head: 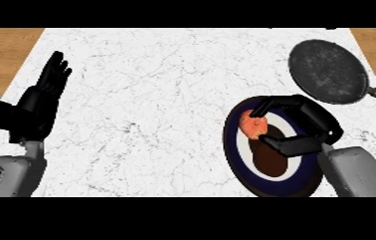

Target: Pick the squash from the plate and place it in the pan

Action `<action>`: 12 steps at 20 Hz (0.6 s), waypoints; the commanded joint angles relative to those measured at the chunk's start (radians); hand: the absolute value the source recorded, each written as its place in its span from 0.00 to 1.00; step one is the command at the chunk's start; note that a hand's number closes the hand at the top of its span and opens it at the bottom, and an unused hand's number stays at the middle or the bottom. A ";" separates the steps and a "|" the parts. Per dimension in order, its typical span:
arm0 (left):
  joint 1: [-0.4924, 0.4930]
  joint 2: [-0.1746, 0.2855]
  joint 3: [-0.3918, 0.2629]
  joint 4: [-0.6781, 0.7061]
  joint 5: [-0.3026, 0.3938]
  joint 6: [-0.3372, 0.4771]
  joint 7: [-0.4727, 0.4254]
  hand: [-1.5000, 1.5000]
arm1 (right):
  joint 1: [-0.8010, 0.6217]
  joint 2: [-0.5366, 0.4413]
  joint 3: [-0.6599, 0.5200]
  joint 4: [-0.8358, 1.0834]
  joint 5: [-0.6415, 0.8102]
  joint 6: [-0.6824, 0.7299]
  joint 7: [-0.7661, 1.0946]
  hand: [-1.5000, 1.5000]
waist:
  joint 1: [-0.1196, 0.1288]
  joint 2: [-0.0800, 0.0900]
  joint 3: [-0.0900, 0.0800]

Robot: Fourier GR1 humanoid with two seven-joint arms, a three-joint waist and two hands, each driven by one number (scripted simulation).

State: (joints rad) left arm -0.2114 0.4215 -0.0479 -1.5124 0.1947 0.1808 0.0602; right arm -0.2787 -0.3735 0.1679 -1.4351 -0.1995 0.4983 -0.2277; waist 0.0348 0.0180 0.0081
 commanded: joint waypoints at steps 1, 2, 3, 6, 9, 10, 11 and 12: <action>0.003 -0.080 -0.043 0.027 -0.011 0.033 -0.013 0.50 | -0.018 -0.082 -0.095 0.050 0.093 0.032 -0.312 0.00 | -0.034 0.001 -0.001; -0.010 -0.061 -0.025 0.029 -0.003 0.027 0.004 0.50 | -0.021 -0.118 -0.134 0.070 0.123 0.013 -0.372 0.00 | -0.035 -0.001 -0.001; -0.011 -0.060 -0.013 0.032 0.008 0.019 -0.008 0.50 | -0.008 -0.107 -0.128 0.101 0.177 -0.016 -0.460 0.00 | -0.024 0.001 0.000; -0.018 -0.078 -0.027 0.038 0.002 0.021 -0.011 0.50 | -0.056 -0.229 -0.192 0.234 0.231 0.024 -0.628 0.00 | -0.008 0.004 -0.002; -0.053 -0.081 -0.033 0.050 -0.010 0.027 0.027 0.50 | -0.119 -0.341 -0.157 0.276 0.294 0.073 -0.684 0.00 | -0.011 -0.005 -0.005; -0.019 -0.093 -0.038 0.051 -0.008 0.015 -0.020 0.50 | -0.129 -0.397 -0.147 0.279 0.313 0.093 -0.690 0.00 | -0.005 -0.005 -0.006; -0.054 -0.080 -0.023 0.068 -0.006 0.013 -0.008 0.50 | -0.168 -0.422 -0.135 0.283 0.340 0.074 -0.681 0.00 | -0.005 -0.004 -0.006; -0.018 -0.072 -0.023 0.035 -0.005 0.016 -0.001 0.50 | -0.146 -0.497 -0.133 0.251 0.365 0.081 -0.695 0.00 | -0.006 -0.010 -0.006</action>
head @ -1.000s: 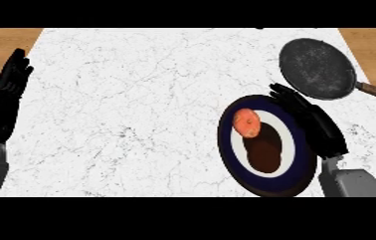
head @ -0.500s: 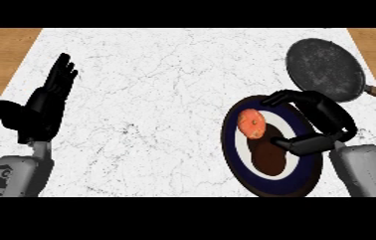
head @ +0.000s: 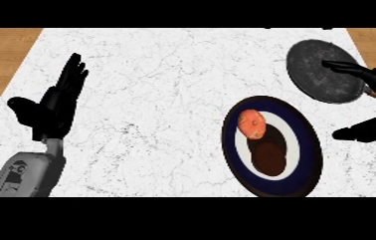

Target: Pick the squash from the plate and place it in the pan

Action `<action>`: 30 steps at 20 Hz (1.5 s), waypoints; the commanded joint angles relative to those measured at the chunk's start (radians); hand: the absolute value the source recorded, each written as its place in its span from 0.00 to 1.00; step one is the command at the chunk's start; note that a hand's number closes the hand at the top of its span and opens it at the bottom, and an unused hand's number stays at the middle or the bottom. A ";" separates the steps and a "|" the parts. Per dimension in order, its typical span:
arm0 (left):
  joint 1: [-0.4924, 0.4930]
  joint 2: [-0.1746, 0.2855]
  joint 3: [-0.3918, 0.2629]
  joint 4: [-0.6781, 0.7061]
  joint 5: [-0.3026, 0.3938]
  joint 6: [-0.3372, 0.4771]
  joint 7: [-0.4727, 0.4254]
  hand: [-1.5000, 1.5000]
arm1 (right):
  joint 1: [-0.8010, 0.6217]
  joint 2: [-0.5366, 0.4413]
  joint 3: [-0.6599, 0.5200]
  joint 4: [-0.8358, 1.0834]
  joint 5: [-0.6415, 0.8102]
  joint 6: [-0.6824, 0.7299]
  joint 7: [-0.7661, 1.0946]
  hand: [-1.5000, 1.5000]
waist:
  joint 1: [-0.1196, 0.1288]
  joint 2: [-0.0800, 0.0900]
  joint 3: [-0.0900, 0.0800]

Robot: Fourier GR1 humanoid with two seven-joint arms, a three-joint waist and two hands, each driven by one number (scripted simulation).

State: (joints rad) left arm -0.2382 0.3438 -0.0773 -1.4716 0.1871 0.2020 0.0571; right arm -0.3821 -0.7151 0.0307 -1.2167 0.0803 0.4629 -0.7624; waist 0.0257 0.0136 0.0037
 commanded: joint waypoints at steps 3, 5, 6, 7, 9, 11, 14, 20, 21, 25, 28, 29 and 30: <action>-0.026 -0.027 -0.004 0.052 -0.020 0.007 -0.012 0.50 | -0.125 -0.167 0.065 0.070 0.138 0.100 -0.144 0.00 | -0.004 -0.004 -0.003; -0.004 -0.005 0.016 0.000 -0.002 -0.006 0.028 0.50 | -0.158 -0.174 0.086 0.068 0.142 0.117 -0.113 0.00 | -0.005 -0.010 -0.003; 0.013 -0.039 0.007 0.031 -0.026 0.010 -0.034 0.50 | -0.188 -0.090 0.123 0.022 0.148 0.074 -0.028 0.00 | -0.009 -0.011 -0.004; 0.014 -0.016 0.009 0.006 -0.020 -0.009 0.000 0.50 | -0.262 -0.127 0.091 0.090 0.132 0.111 -0.050 0.00 | -0.002 -0.010 -0.004; -0.047 -0.057 -0.012 0.037 -0.052 0.030 0.035 0.50 | -0.246 -0.105 0.112 0.065 0.172 0.056 -0.073 0.00 | -0.015 -0.010 -0.004; -0.007 -0.037 0.025 0.060 -0.037 -0.014 -0.031 0.50 | -0.256 -0.033 0.140 0.009 0.199 -0.002 0.009 0.00 | -0.017 -0.012 -0.004; -0.026 -0.035 0.050 0.093 -0.031 -0.039 -0.051 0.50 | -0.285 -0.033 0.139 -0.002 0.177 0.070 0.050 0.00 | -0.020 -0.012 -0.004; 0.019 -0.039 0.041 -0.002 -0.033 -0.025 0.012 0.50 | -0.233 -0.018 0.222 -0.076 0.153 0.145 0.049 0.00 | -0.018 -0.015 -0.004; 0.025 -0.030 0.052 0.012 -0.026 -0.049 -0.012 0.50 | -0.206 -0.017 0.212 -0.124 0.134 0.144 0.061 0.00 | -0.025 -0.016 -0.004; 0.034 -0.080 0.016 -0.029 -0.104 0.024 0.008 0.50 | -0.133 0.011 0.243 -0.228 0.212 0.076 0.136 0.00 | -0.027 -0.016 -0.004; 0.058 -0.049 0.059 -0.039 -0.053 -0.050 0.008 0.50 | -0.131 0.057 0.274 -0.131 0.300 0.039 0.138 0.00 | -0.018 -0.013 -0.004; 0.053 -0.081 0.059 0.059 -0.081 -0.043 -0.072 0.50 | -0.166 0.019 0.211 -0.159 0.249 0.123 0.168 0.00 | -0.024 -0.013 -0.004; 0.051 -0.082 0.041 0.002 -0.093 -0.033 -0.016 0.50 | -0.080 0.023 0.226 -0.236 0.263 0.104 0.185 0.00 | -0.028 -0.015 -0.004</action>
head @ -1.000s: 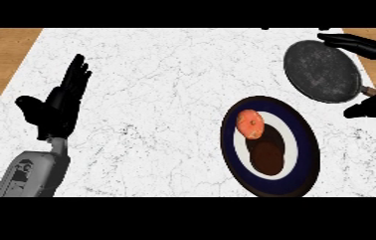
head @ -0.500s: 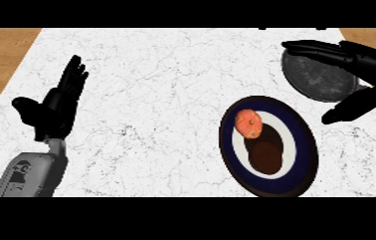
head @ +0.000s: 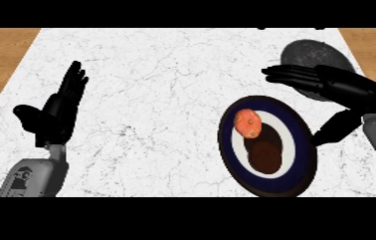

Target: Pick the squash from the plate and place it in the pan

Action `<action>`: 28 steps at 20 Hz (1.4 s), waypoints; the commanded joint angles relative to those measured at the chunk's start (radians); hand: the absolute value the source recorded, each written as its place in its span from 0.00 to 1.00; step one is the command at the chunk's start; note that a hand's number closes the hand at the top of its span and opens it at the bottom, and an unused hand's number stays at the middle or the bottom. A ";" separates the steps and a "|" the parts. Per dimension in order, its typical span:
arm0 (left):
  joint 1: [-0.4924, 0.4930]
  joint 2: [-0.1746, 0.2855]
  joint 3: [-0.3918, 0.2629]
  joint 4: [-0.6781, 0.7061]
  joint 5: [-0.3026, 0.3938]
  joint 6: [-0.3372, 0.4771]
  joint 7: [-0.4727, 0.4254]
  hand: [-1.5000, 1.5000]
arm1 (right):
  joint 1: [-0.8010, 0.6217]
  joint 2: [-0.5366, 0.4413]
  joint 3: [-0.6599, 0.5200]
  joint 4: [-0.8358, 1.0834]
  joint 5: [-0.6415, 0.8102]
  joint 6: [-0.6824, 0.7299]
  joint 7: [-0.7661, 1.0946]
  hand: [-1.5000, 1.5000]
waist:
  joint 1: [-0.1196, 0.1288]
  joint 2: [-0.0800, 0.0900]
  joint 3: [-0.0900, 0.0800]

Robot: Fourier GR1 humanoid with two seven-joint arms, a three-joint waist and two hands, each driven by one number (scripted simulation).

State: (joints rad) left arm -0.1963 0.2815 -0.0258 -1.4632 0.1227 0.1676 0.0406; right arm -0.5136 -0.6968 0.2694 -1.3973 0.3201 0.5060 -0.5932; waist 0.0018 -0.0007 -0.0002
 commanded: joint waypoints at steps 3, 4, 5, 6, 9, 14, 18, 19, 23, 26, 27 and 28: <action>-0.016 0.012 0.048 -0.005 0.007 -0.034 0.028 0.50 | 0.040 0.095 0.004 0.029 0.111 -0.017 0.033 0.00 | 0.004 0.001 0.000; -0.023 -0.052 -0.011 -0.010 -0.054 0.026 0.033 0.50 | -0.020 0.039 -0.083 0.018 0.052 0.075 0.042 0.00 | 0.002 0.001 0.000; -0.056 0.021 0.057 0.003 -0.002 -0.047 0.054 0.50 | 0.046 0.090 -0.030 -0.062 0.109 0.012 0.111 0.00 | -0.001 0.000 0.000; -0.035 0.026 0.057 -0.038 -0.008 -0.044 0.062 0.50 | 0.042 0.072 -0.048 0.024 0.134 0.005 0.044 0.00 | 0.003 0.001 0.000; 0.006 -0.040 0.014 0.002 -0.048 -0.031 -0.001 0.50 | -0.014 0.126 -0.026 0.090 0.194 0.029 0.062 0.00 | 0.005 0.002 0.000; -0.023 -0.008 0.060 -0.058 -0.026 -0.053 0.091 0.50 | -0.032 0.149 -0.009 0.085 0.248 0.084 0.060 0.00 | 0.004 0.000 0.000; -0.003 -0.026 0.078 -0.024 -0.037 -0.055 0.021 0.50 | -0.024 0.156 0.024 0.173 0.331 0.031 -0.058 0.00 | 0.005 0.002 0.000; -0.016 -0.036 0.057 -0.051 -0.039 -0.059 0.063 0.50 | -0.071 0.214 0.034 0.195 0.344 0.039 0.000 0.00 | 0.007 0.002 0.000; -0.020 -0.054 0.058 -0.002 -0.072 -0.054 0.026 0.50 | 0.010 0.226 0.063 0.176 0.424 -0.040 -0.038 0.00 | 0.002 0.001 0.000; -0.019 -0.037 0.064 -0.100 -0.066 -0.060 0.119 0.50 | -0.033 0.232 0.049 0.209 0.460 -0.015 -0.032 0.00 | 0.005 0.001 0.000; -0.001 -0.052 0.075 -0.051 -0.078 -0.060 0.046 0.50 | 0.020 0.218 0.046 0.155 0.482 -0.034 -0.044 0.00 | 0.001 0.000 0.000; -0.080 -0.045 0.090 -0.004 -0.059 -0.059 0.094 0.50 | -0.008 0.264 0.081 0.131 0.499 -0.019 0.057 0.00 | -0.002 0.001 0.000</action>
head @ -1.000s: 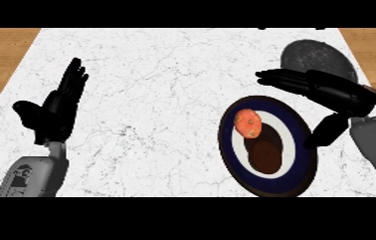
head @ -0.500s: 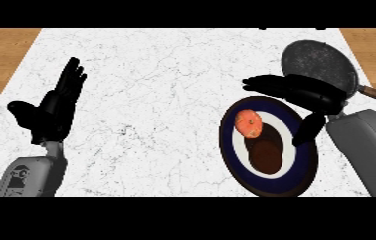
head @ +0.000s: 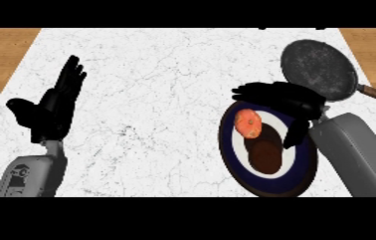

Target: Pick the squash from the plate and place it in the pan

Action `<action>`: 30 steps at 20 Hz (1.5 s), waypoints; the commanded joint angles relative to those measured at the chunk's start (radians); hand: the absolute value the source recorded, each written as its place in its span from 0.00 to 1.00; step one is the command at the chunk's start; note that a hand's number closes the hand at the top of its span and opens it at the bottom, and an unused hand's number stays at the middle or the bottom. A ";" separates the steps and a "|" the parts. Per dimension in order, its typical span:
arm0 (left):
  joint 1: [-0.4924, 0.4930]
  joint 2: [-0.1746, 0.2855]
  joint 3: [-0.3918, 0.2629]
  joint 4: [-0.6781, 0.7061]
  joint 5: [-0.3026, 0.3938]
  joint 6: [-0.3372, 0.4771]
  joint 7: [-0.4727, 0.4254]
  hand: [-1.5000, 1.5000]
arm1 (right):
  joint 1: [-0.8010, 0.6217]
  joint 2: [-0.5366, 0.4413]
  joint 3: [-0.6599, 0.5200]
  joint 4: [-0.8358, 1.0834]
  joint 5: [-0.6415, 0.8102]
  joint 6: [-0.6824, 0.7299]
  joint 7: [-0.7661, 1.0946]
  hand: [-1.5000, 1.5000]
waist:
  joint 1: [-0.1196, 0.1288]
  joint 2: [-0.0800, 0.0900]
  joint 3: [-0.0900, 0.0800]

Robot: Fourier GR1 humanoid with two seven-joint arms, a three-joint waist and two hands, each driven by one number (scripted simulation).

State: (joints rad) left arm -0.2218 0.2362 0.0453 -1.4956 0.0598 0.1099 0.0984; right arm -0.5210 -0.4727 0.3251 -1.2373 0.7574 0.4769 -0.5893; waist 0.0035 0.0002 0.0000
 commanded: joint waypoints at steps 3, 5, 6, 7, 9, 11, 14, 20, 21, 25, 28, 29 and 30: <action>-0.001 -0.018 0.013 0.040 -0.019 0.001 -0.043 0.50 | -0.035 0.032 0.025 0.032 0.142 -0.044 0.050 0.00 | 0.000 0.001 0.000; -0.066 0.006 0.033 0.051 -0.008 -0.015 0.008 0.50 | -0.004 -0.015 0.014 0.022 0.162 -0.040 -0.002 0.00 | -0.004 0.000 0.000; 0.016 -0.023 0.006 -0.024 -0.016 -0.011 0.003 0.50 | -0.003 0.049 0.026 0.064 0.199 -0.082 0.008 0.00 | 0.002 0.000 0.000; 0.020 -0.072 -0.021 0.010 -0.044 0.029 -0.036 0.50 | -0.040 0.067 0.022 0.093 0.210 -0.077 0.025 0.00 | 0.002 0.001 0.000; 0.036 -0.054 -0.004 -0.008 -0.025 -0.002 -0.025 0.50 | 0.024 0.047 0.029 -0.011 0.236 -0.047 0.059 0.00 | -0.003 -0.001 0.000; 0.006 -0.020 0.030 -0.016 -0.014 -0.025 0.014 0.50 | -0.056 0.103 0.007 0.090 0.254 -0.028 0.042 0.00 | 0.001 0.000 0.000; -0.045 -0.010 0.035 0.016 -0.020 -0.040 0.031 0.50 | -0.026 0.107 0.017 0.143 0.306 -0.085 -0.001 0.00 | 0.000 0.001 0.000; 0.002 -0.050 0.010 -0.066 -0.053 -0.003 0.064 0.50 | -0.045 0.177 0.015 0.184 0.385 -0.101 0.041 0.00 | 0.003 0.000 0.000; -0.052 -0.050 0.031 0.088 -0.069 -0.013 -0.056 0.50 | 0.002 0.176 0.030 0.116 0.395 -0.093 0.061 0.00 | -0.004 0.000 0.000; 0.041 -0.016 0.049 -0.026 -0.026 -0.072 -0.006 0.50 | -0.034 0.181 0.003 0.276 0.439 -0.153 -0.004 0.00 | 0.005 0.000 0.000; 0.029 -0.048 0.042 0.020 -0.039 -0.065 -0.052 0.50 | -0.050 0.177 -0.018 0.310 0.470 -0.146 -0.022 0.00 | 0.002 0.001 0.000; -0.089 -0.053 0.047 0.109 -0.065 -0.025 -0.025 0.50 | -0.087 0.242 -0.005 0.307 0.475 -0.130 0.024 0.00 | -0.001 0.002 0.000; 0.048 -0.064 0.019 -0.026 -0.044 -0.057 0.001 0.50 | -0.014 0.209 0.001 0.300 0.484 -0.162 -0.006 0.00 | 0.003 0.000 0.000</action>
State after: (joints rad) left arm -0.2257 0.1889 0.0844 -1.4635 0.0147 0.0638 0.0710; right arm -0.5593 -0.2800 0.3276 -0.9702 1.2120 0.3360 -0.5849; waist 0.0048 0.0002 -0.0006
